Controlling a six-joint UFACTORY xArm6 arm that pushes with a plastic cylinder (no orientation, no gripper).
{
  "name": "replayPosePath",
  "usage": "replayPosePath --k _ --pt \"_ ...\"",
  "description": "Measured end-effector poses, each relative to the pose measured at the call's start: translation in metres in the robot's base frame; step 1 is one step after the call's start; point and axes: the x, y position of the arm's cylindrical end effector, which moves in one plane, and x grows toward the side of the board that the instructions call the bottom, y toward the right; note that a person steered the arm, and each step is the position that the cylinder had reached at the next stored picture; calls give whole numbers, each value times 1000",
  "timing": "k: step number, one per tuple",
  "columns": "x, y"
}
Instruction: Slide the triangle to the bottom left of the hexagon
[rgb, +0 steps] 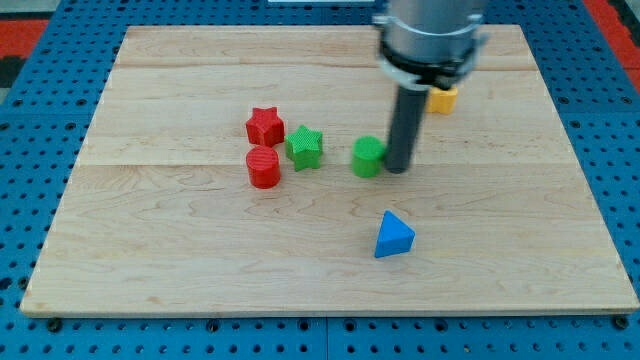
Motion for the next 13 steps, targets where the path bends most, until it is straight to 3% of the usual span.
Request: replayPosePath --k 1,2,3,4,5,9,11,13 --pt "3 -72" --pt "27 -66" --pt "89 -67" --pt "133 -20" --pt "106 20" --pt "-83 50" --pt "-73 50" --pt "-75 2"
